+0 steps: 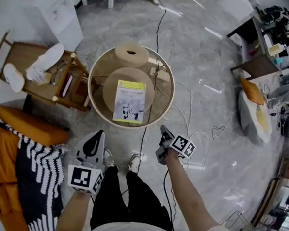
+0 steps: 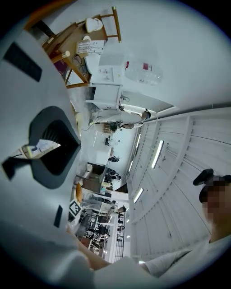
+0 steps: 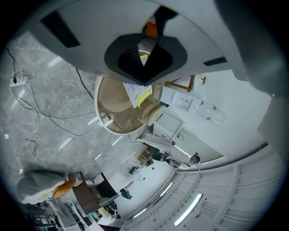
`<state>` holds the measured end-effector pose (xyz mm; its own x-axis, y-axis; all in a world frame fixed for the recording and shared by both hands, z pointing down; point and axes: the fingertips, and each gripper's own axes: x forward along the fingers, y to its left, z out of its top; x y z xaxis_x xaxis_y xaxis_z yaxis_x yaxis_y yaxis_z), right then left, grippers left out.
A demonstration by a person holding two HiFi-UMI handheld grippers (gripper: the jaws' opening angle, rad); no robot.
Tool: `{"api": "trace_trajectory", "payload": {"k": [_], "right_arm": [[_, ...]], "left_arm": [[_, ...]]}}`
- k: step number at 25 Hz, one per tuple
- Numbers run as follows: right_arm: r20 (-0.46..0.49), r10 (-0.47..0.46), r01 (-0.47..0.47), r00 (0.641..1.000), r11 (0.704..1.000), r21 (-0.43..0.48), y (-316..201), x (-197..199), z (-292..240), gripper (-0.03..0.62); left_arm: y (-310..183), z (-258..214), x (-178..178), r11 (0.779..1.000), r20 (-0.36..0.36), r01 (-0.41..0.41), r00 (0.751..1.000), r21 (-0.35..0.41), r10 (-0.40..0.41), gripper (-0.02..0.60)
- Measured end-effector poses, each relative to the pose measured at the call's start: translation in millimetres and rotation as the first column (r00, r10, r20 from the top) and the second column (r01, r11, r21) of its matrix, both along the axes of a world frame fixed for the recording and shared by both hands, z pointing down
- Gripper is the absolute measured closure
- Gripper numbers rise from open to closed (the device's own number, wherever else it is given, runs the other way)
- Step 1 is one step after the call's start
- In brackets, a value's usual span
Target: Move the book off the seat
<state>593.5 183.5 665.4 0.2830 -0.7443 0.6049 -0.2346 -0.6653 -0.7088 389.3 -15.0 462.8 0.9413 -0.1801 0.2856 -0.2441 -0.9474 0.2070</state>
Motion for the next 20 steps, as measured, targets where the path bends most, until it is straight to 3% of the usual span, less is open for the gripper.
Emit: {"api": "trace_trajectory", "payload": {"k": [4, 9, 16, 20], "right_arm": [[-0.049, 0.021, -0.019, 0.999, 0.999, 0.045, 15.1, 9.3, -49.0, 0.572], [-0.146, -0.022, 0.029, 0.989, 0.998, 0.05, 22.3, 14.2, -100.8, 0.572], [-0.211, -0.016, 0.039, 0.977, 0.994, 0.105, 24.0, 26.2, -153.3, 0.572], [-0.291, -0.06, 0.101, 0.955, 0.987, 0.128, 11.4, 28.5, -181.9, 0.572]], "left_arm": [[10.1, -40.8, -1.5, 1.0, -0.031, 0.005, 1.0, 0.027, -0.004, 0.566], [22.5, -74.4, -16.4, 0.999, -0.043, 0.019, 0.999, 0.036, -0.018, 0.566], [21.4, -116.4, -19.5, 0.996, -0.077, 0.045, 0.996, 0.079, -0.039, 0.566], [15.1, -139.3, -20.0, 0.991, -0.108, 0.056, 0.993, 0.125, -0.043, 0.566]]}}
